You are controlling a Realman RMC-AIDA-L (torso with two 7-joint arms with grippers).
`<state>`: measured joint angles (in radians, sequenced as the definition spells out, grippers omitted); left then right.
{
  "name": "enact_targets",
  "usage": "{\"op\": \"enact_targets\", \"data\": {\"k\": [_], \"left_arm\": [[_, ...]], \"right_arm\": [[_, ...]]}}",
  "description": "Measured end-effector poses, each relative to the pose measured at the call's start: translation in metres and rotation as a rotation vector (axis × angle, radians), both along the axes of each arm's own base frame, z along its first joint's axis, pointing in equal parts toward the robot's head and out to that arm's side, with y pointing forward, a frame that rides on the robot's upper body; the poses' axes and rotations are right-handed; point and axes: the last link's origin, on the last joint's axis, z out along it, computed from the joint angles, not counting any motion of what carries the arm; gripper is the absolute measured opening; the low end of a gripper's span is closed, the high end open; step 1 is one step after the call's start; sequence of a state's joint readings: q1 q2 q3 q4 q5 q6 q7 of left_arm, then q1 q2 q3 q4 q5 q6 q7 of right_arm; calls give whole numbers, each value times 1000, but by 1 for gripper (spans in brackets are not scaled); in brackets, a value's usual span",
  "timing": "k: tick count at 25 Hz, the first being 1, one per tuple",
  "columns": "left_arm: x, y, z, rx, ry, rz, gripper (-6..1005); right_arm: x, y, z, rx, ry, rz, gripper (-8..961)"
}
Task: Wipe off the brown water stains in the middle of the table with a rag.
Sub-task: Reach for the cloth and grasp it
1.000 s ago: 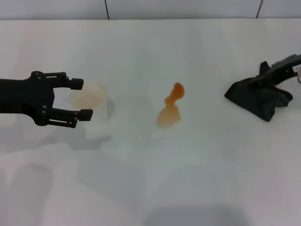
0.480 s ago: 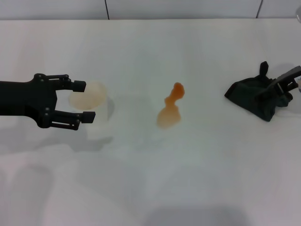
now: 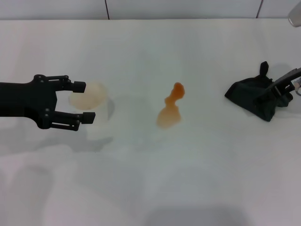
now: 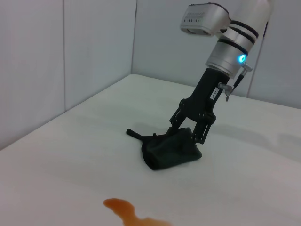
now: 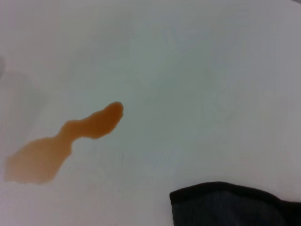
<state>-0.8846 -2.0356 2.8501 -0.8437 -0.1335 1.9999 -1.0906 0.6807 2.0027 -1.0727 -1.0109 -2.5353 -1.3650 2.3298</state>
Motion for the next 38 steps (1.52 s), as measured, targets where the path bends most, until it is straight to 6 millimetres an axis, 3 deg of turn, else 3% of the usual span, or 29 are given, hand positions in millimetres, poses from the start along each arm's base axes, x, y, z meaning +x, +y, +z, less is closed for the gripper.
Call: {"op": "enact_targets", "data": {"k": [5,38], "left_arm": [[0,0,0,1,-1,0,884],[1,-2,-4,-1,-8,2,884]], "right_arm": [[-1,0,0,-3,-9,-2,857],[-7,2,-5,-28,-141,-20,627]]}}
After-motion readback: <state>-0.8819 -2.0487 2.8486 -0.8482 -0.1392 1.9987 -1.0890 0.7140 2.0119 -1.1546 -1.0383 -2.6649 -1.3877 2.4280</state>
